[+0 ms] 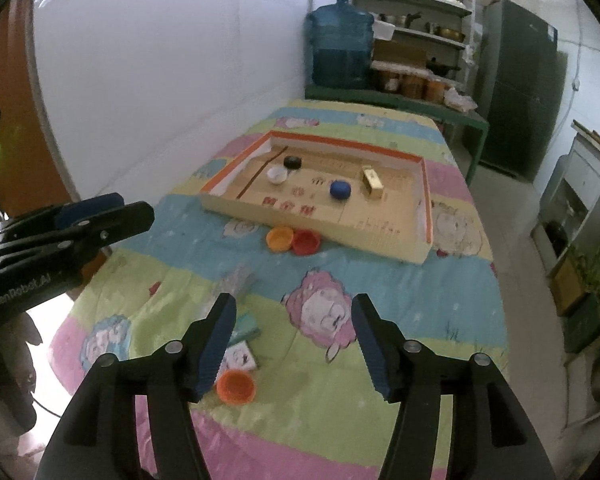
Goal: Organize rigid objects
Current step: 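Withdraw both grippers from the box toward the items on the bedspread, then grasp the orange cap with the right gripper while the left grasps the clear glass tube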
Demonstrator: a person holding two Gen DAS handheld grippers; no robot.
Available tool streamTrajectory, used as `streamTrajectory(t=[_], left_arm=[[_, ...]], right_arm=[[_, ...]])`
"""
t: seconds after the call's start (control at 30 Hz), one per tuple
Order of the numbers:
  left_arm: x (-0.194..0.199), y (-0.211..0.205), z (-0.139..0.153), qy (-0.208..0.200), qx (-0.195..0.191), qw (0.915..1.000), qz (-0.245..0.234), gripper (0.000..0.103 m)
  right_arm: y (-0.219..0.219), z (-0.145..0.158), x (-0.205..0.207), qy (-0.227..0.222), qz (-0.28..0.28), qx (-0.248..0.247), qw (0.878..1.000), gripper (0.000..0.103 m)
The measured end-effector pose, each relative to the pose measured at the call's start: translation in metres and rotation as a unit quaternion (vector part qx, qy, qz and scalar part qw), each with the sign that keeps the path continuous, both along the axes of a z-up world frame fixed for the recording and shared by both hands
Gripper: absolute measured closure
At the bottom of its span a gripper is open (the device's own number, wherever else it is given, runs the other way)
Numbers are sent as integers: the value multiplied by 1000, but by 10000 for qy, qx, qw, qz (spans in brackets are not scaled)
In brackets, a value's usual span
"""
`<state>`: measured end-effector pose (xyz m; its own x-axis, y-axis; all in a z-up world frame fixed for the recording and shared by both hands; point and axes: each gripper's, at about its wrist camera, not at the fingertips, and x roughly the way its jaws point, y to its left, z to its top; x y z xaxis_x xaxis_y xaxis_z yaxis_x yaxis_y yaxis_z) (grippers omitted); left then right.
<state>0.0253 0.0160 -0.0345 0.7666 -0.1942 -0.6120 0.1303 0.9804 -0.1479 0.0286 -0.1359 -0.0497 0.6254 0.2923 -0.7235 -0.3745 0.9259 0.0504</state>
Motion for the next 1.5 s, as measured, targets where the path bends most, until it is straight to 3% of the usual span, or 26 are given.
streamTrajectory(t=[0.53,1.23,1.3,1.37,1.5], left_arm=[[-19,-1,-26,0,-46,10000,-73,54],[0,-8,-57,391,-92,9989,-260,54],[3,-11,-59,446,-70,9985,-300,54],[9,-16,-62,512,-9,9980,-359,54],[24,-23,-71,691,34,9965,-460,54]], right_arm=[[9,-41,-30,229,30,221,9995,41],[18,-76,-20,584,174,292,9977,41],[18,-78,-19,628,185,316,9974,48],[17,-78,-18,635,202,414,9969,68],[19,-78,-18,601,202,301,9975,73]])
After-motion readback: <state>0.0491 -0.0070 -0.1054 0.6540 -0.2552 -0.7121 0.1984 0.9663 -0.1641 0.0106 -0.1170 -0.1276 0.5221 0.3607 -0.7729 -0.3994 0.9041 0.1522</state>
